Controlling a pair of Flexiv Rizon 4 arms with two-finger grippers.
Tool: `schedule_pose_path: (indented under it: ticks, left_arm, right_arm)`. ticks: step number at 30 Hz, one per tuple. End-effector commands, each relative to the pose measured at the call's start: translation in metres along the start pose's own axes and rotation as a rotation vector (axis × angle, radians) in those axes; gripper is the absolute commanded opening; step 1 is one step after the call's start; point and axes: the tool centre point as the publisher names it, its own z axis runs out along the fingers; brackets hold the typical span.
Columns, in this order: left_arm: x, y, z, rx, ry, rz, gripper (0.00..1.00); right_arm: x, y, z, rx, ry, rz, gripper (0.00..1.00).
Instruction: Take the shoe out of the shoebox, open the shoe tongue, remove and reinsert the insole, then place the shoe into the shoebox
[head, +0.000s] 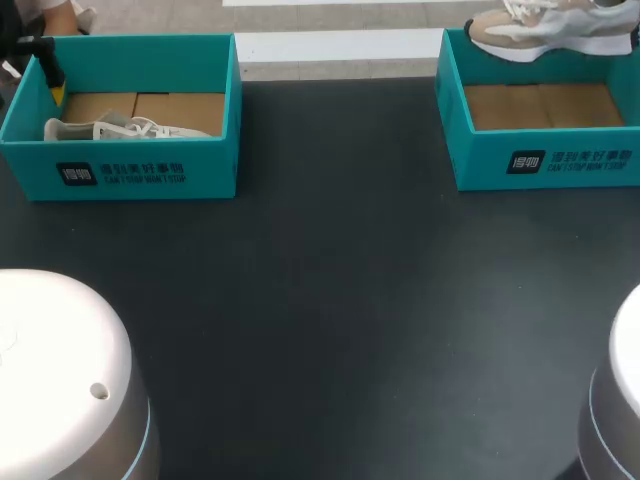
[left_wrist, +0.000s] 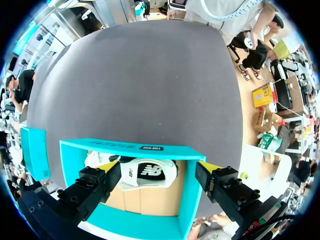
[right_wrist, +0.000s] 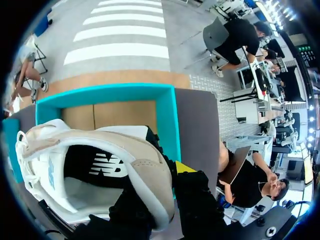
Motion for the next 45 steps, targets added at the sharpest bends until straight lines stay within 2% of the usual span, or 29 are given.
schedule_pose_path:
  ticks: [1,4,21,22,29,37,45]
  left_arm:
    - [0.001,0.0,0.0,-0.001,0.001,0.001,1.0]
    - [0.001,0.0,0.0,-0.001,0.001,0.001,1.0]
    - [0.001,0.0,0.0,-0.001,0.001,0.001,1.0]
    - [0.001,0.0,0.0,-0.001,0.001,0.001,1.0]
    - [0.001,0.0,0.0,-0.001,0.001,0.001,1.0]
    - [0.001,0.0,0.0,-0.001,0.001,0.001,1.0]
    - [0.001,0.0,0.0,-0.001,0.001,0.001,1.0]
  right_arm:
    - [0.003,-0.065,-0.073,-0.183,-0.031,-0.006,0.0]
    - [0.005,-0.073,-0.088,-0.189,-0.037,0.031,0.0]
    - [0.005,-0.073,-0.088,-0.189,-0.037,0.031,0.0]
    - [0.01,-0.08,-0.091,-0.154,-0.051,0.014,0.0]
    - [0.05,-0.142,-0.103,-0.135,-0.084,-0.004,0.0]
    - [0.097,-0.212,-0.134,-0.129,-0.09,0.029,0.0]
    - [0.147,-0.269,-0.16,-0.119,-0.06,0.04,0.0]
